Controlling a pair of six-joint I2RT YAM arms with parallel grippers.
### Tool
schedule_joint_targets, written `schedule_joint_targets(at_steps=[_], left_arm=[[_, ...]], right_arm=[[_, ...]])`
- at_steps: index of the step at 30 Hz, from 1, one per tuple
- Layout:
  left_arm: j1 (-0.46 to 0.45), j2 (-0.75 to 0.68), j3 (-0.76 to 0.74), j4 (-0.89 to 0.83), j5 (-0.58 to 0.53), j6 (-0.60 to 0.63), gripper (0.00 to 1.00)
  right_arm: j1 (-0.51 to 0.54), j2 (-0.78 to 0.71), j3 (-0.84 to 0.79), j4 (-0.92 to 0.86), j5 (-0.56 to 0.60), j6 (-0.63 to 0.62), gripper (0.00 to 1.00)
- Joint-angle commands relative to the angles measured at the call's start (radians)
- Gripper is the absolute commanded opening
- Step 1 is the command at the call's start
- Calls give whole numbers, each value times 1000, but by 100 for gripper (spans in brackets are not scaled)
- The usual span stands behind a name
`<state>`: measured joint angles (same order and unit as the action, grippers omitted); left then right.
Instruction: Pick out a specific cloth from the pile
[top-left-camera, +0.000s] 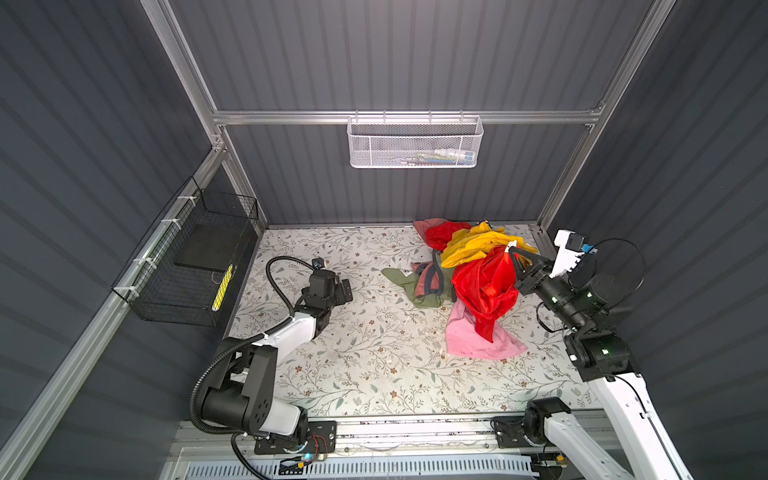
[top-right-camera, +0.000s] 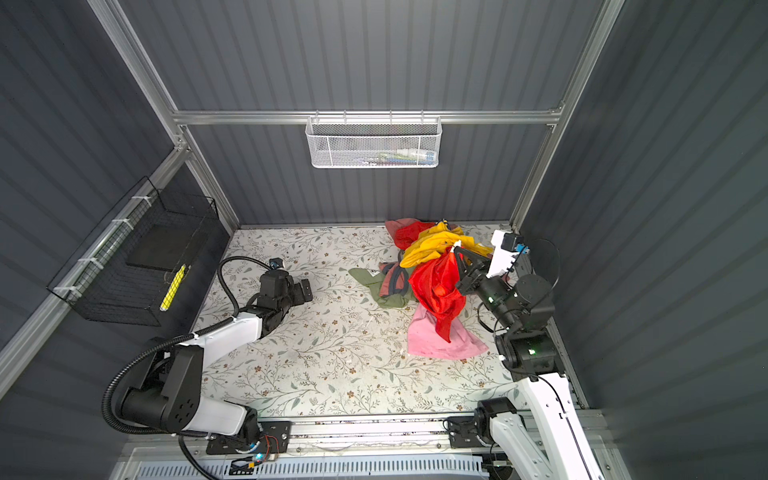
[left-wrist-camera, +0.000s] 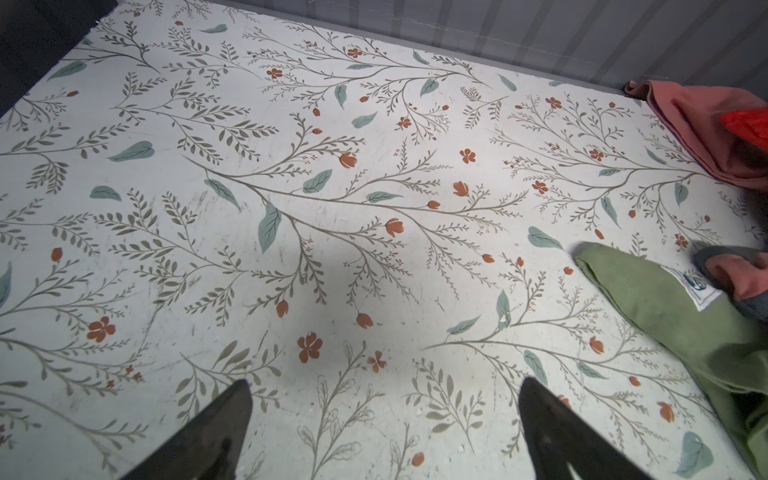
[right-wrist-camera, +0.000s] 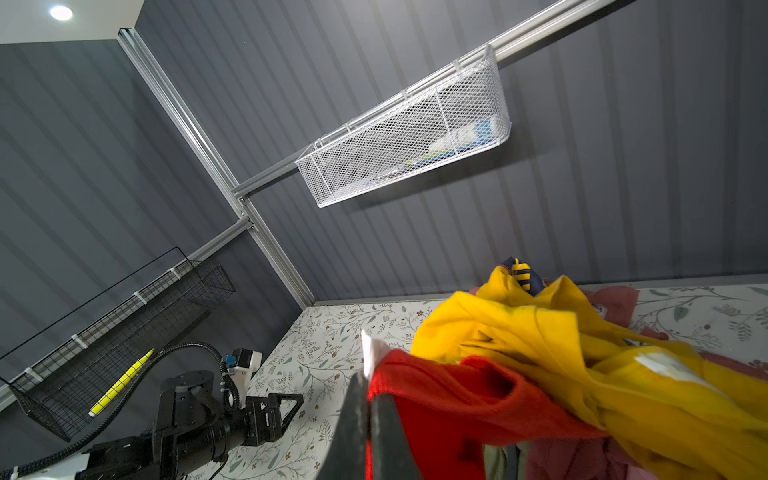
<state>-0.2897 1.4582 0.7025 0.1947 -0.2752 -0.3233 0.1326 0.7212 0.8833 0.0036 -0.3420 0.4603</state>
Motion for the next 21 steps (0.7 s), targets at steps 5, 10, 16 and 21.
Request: schedule_joint_targets(at_steps=[5,10,16,21], left_arm=[[-12,13,34,-15,6,-3,100],[-19,13,34,-15,4,-5,100],[-22,11,25,-15,0,-7,100],[-25,10,25,-17,8,-9,100]], right_arm=[[7,1,173,-73,71,-96,0],[7,30,247,-109,66,-125,0],[8,118,300,-212,44,-123,0],[8,241,301,-314,129,-102,0]])
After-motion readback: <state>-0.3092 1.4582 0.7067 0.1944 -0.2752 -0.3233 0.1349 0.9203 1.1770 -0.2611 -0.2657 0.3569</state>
